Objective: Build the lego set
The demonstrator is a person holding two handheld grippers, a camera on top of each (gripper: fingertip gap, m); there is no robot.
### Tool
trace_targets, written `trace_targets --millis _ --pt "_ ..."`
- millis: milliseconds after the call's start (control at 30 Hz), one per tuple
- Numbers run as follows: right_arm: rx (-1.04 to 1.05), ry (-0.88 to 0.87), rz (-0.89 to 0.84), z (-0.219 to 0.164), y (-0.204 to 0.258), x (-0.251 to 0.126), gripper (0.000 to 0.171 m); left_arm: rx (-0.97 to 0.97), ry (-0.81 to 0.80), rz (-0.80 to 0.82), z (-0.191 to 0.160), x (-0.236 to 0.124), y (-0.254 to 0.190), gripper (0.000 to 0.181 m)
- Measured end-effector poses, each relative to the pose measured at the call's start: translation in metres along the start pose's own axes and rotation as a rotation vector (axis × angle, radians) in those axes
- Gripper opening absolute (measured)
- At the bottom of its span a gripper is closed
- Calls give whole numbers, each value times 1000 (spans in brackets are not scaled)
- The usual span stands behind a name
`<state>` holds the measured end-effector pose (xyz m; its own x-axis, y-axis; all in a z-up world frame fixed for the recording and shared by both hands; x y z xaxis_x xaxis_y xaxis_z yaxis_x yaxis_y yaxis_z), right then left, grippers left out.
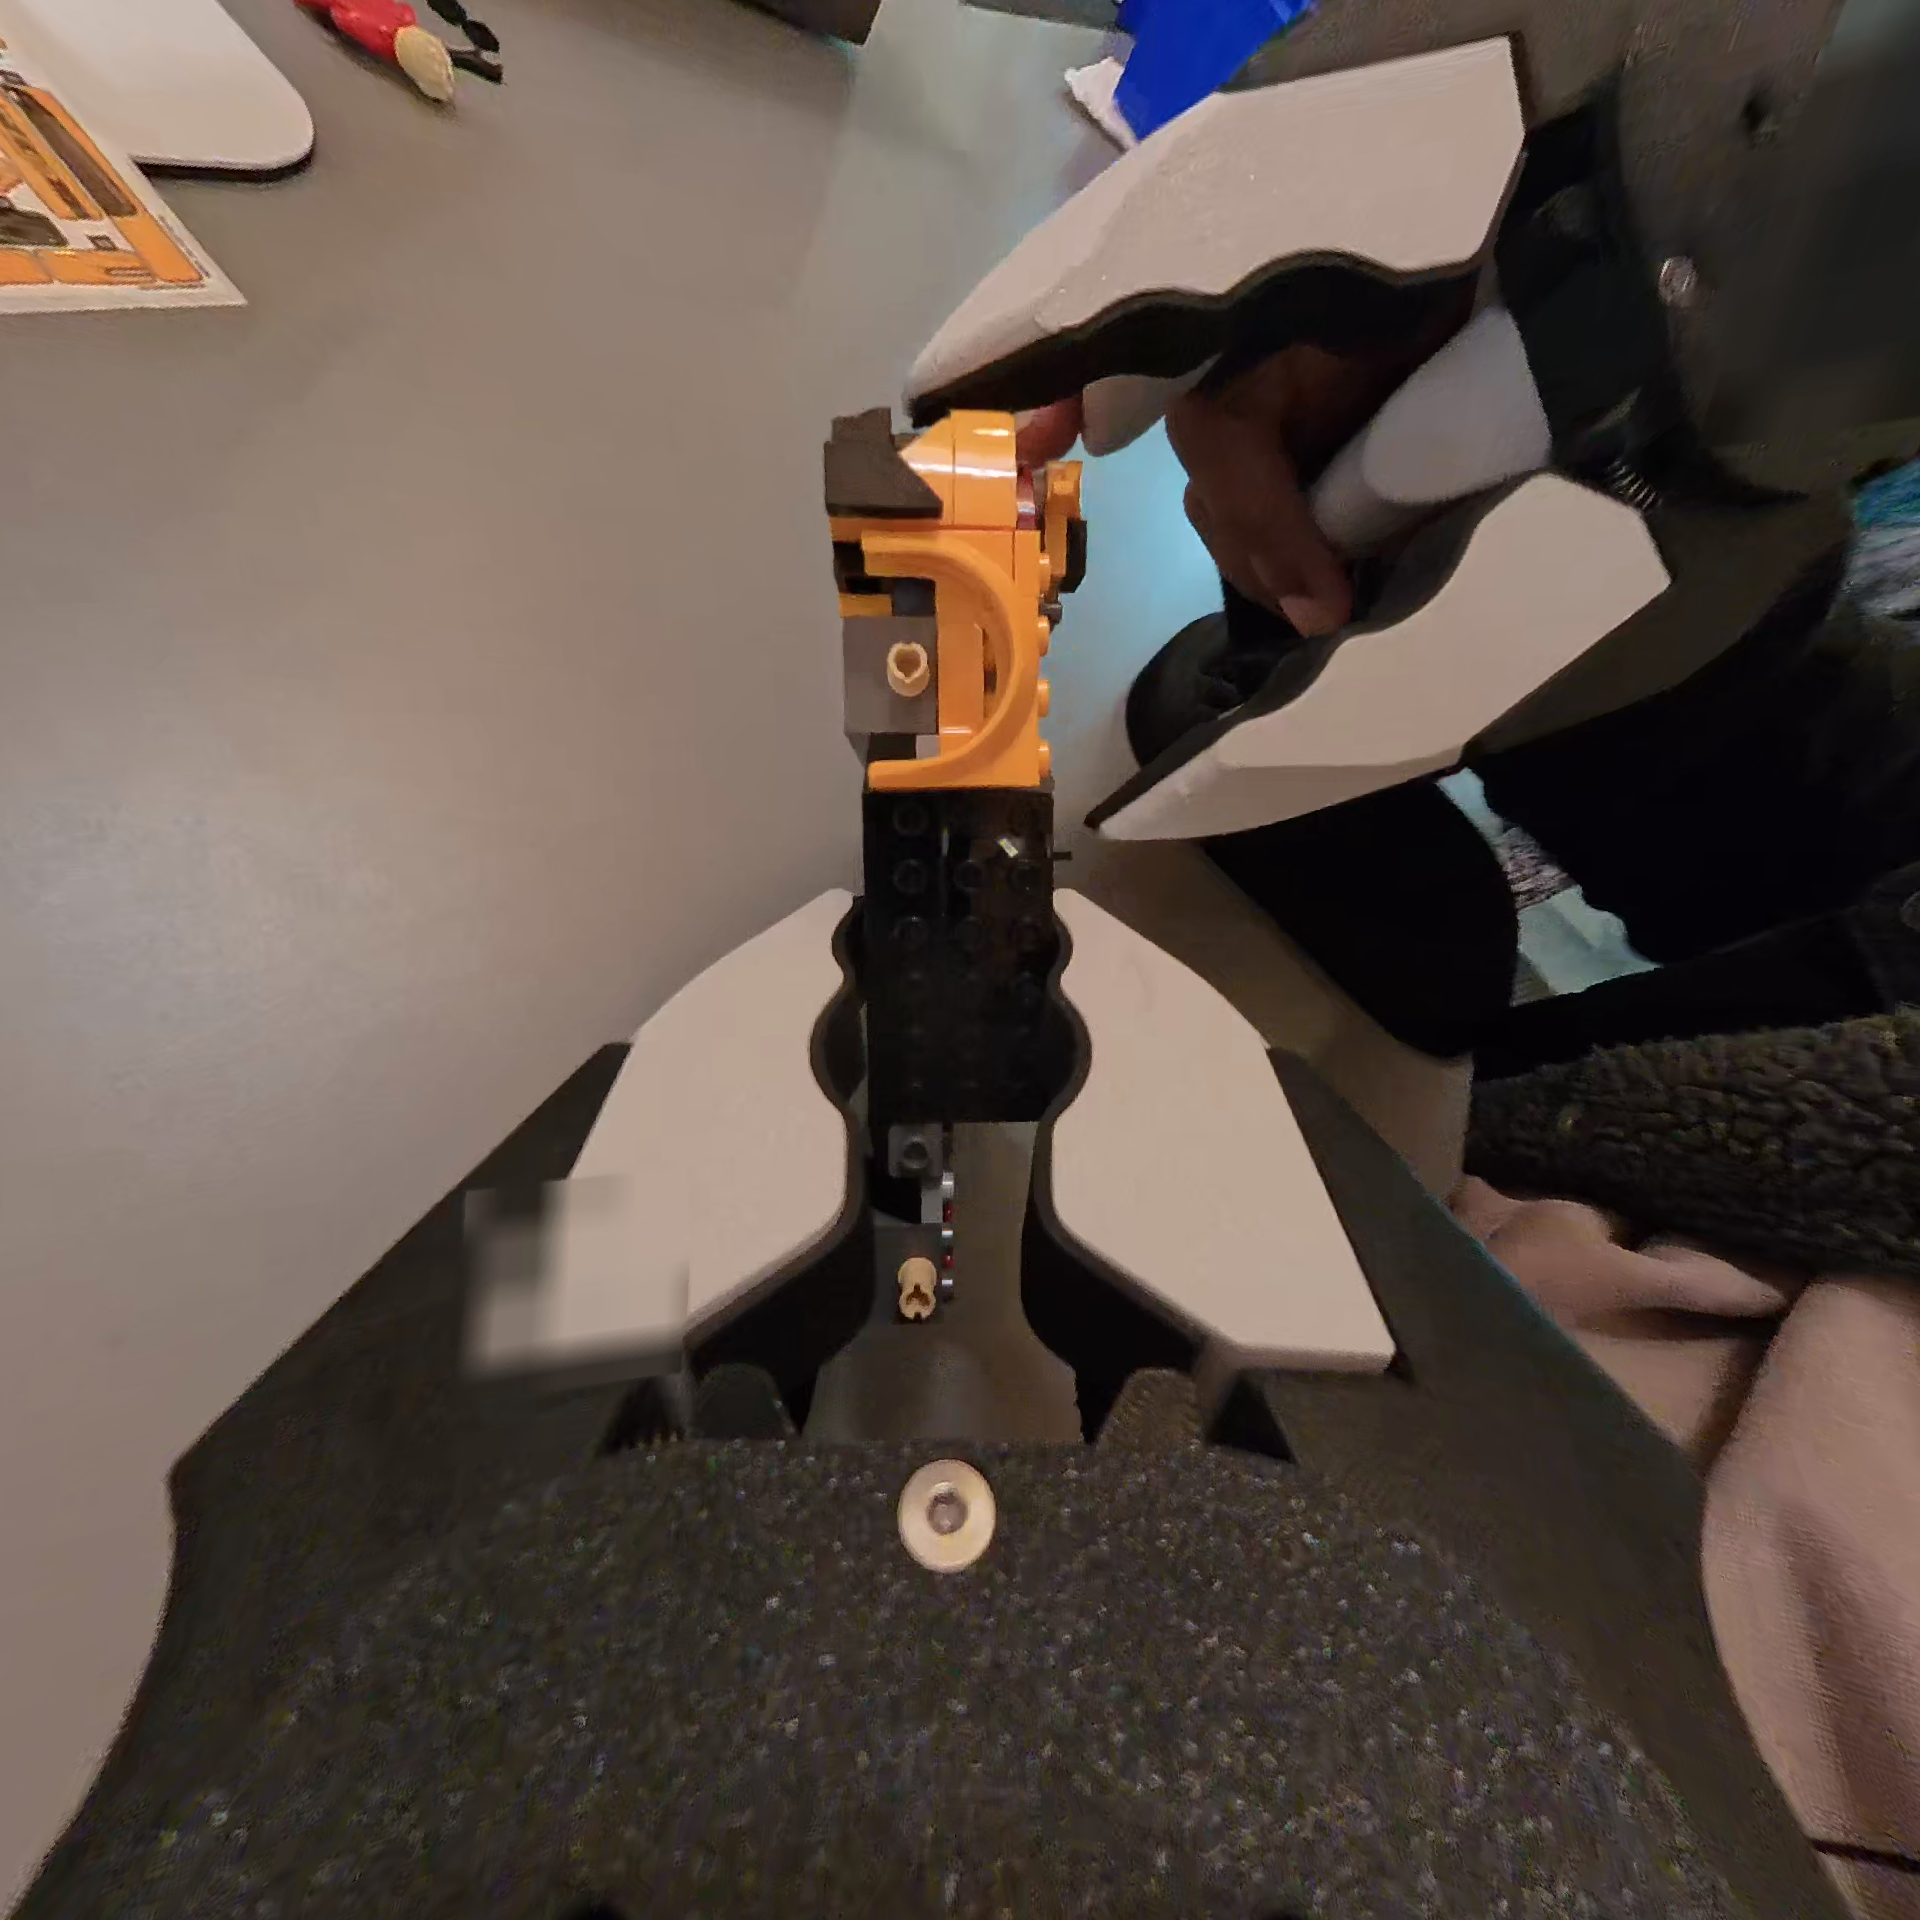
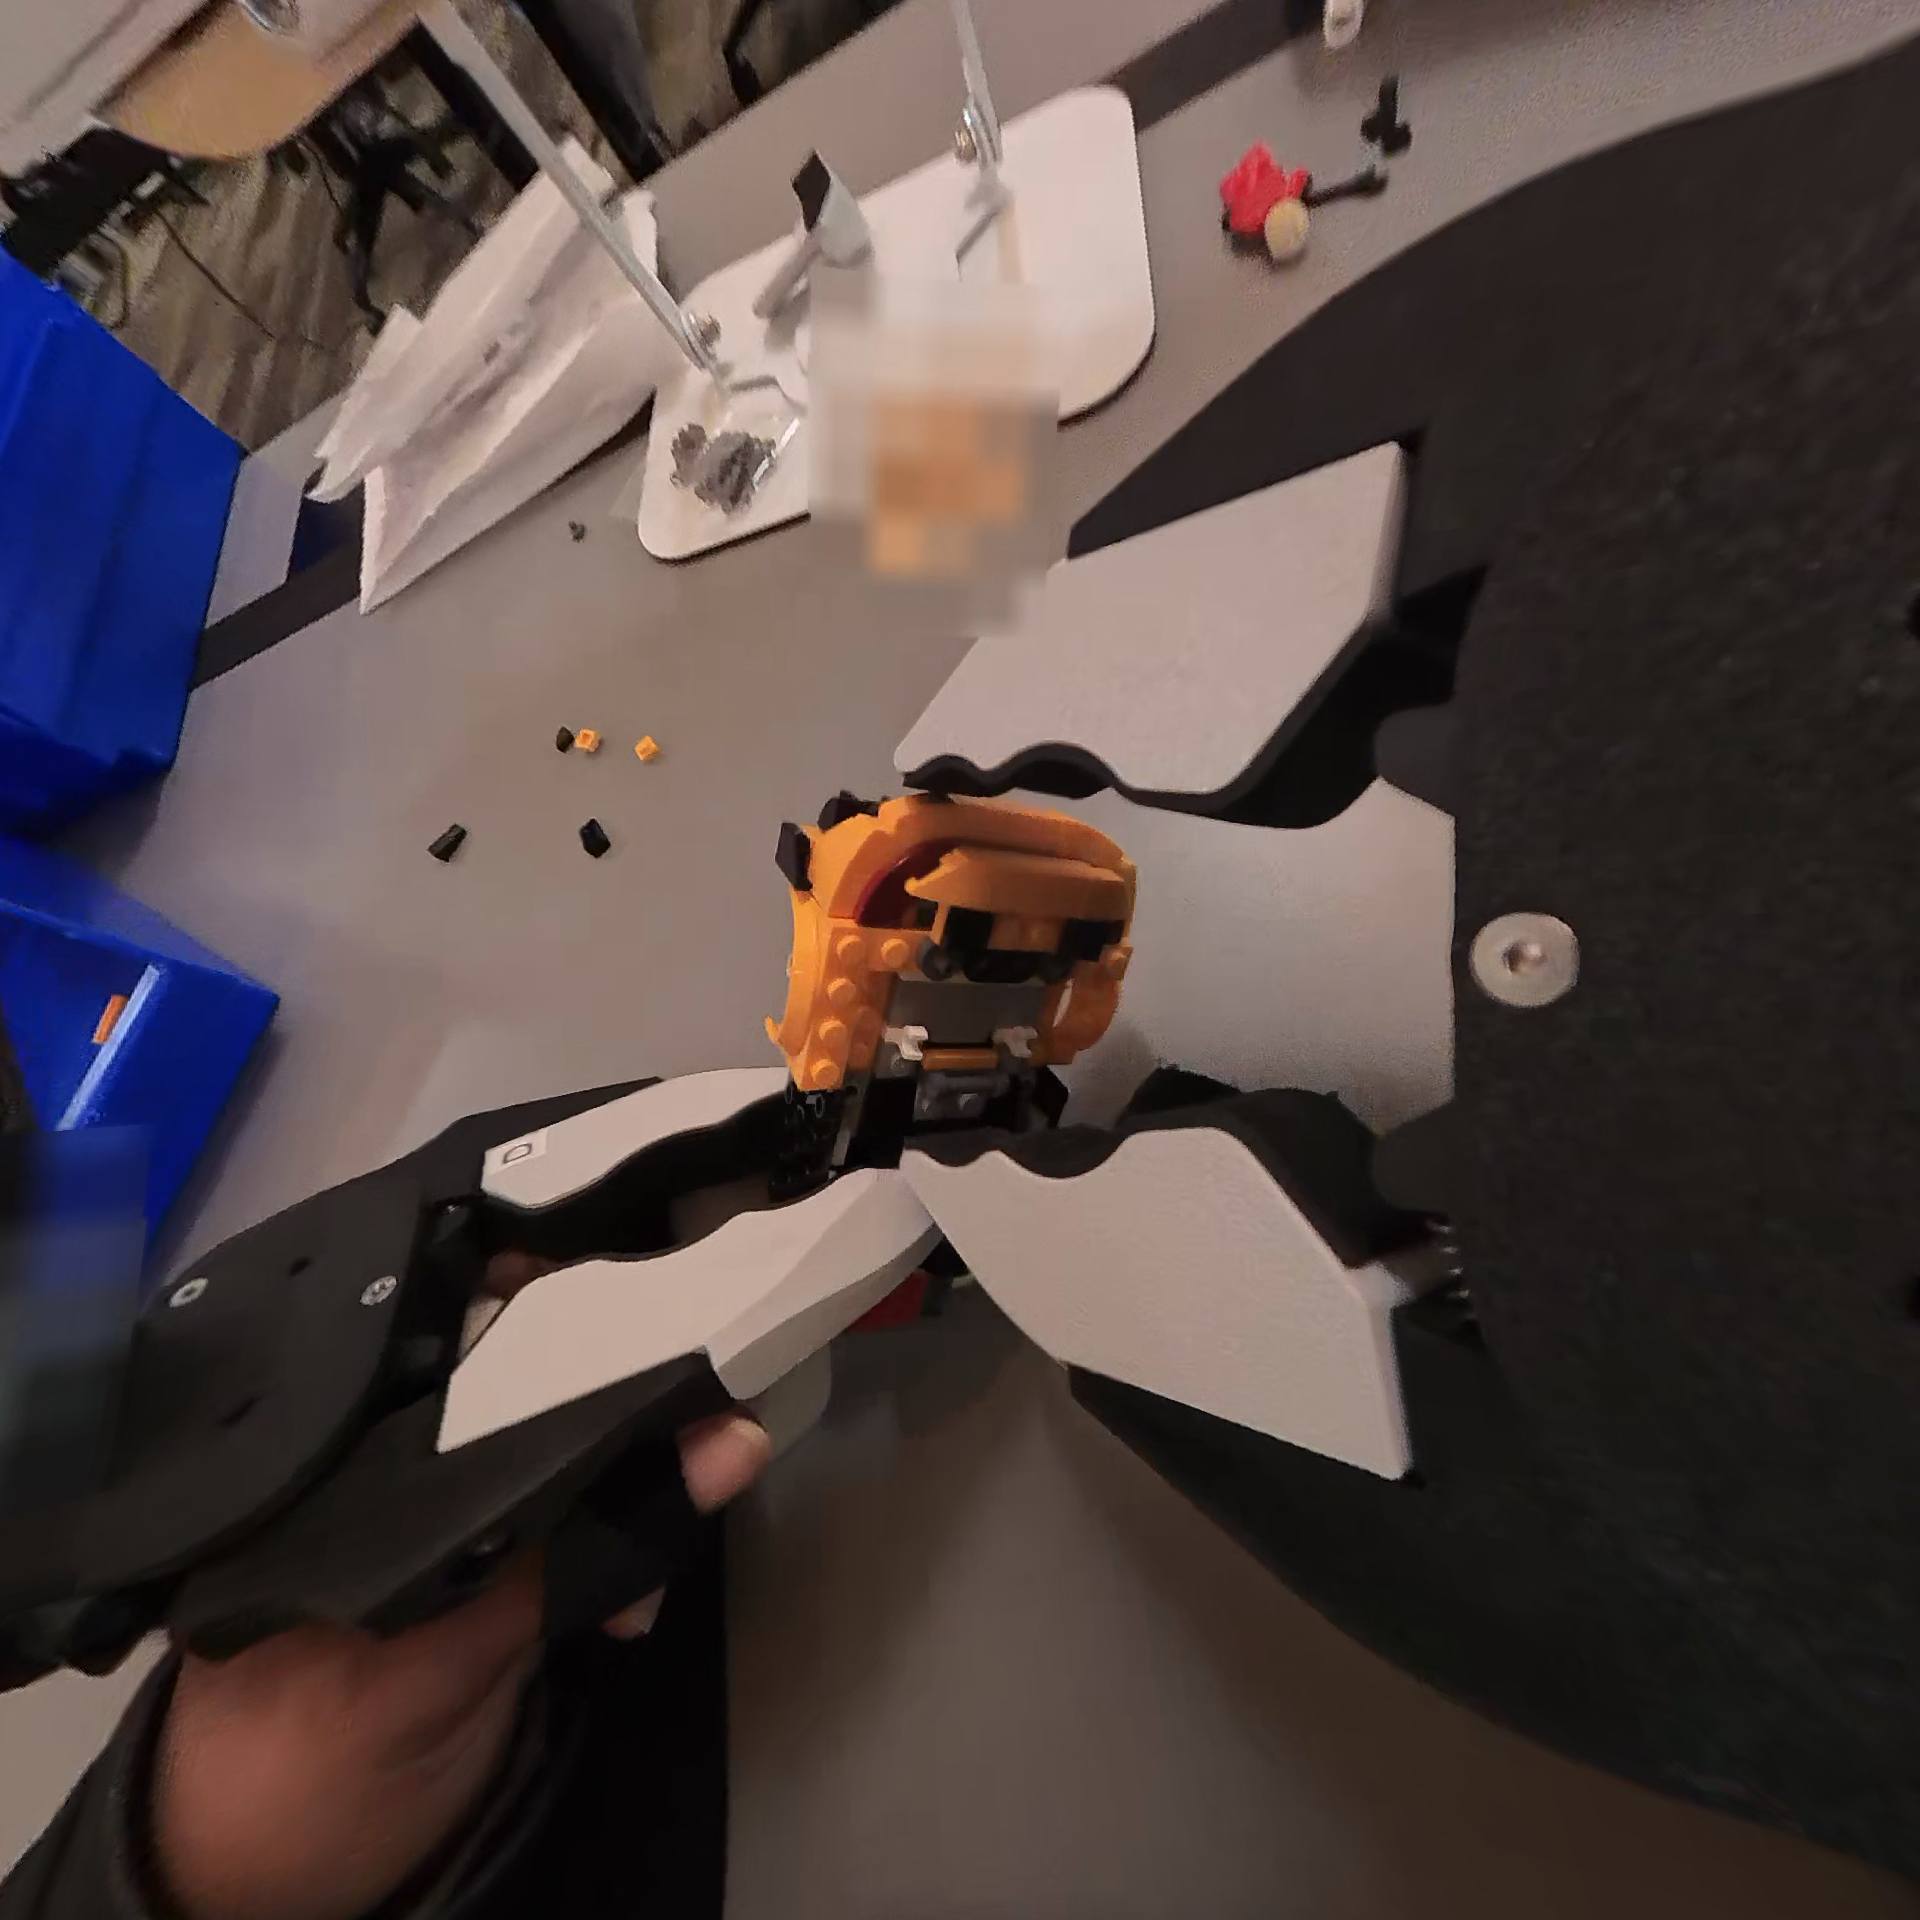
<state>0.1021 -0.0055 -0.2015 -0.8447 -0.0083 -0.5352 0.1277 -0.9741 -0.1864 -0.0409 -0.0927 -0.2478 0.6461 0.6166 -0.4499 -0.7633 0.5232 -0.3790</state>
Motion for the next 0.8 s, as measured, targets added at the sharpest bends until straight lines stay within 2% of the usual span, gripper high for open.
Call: trace_targets --millis 267,367,467,567,800 --pt "233 -37 -17 -8 1 0 53 217 98 204 5 4 -17 29" --pt "327 -29 -100 -13 6 -1 59 267 129 280 5 6 -22 30" --pt "397 -12 -162 -16 14 -2 56 305 162 338 5 10 -26 29" --pt "443 -6 -205 -19 19 -1 54 324 191 370 6 13 -28 29" --pt "506 27 -173 -23 20 0 58 329 248 353 6 24 -36 29"
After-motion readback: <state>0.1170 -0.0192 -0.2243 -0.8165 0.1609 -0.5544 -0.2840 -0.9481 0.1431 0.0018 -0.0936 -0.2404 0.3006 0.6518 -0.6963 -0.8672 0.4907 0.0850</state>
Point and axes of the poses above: each gripper's, where its closed fingertips meet, x out along the fingers, z out of its top, y = z × x across the jaws, the point moved 10 cm from there along -x, back along the fingers, and after that the axes turned 6 degrees about x, right-handed, at the moved point
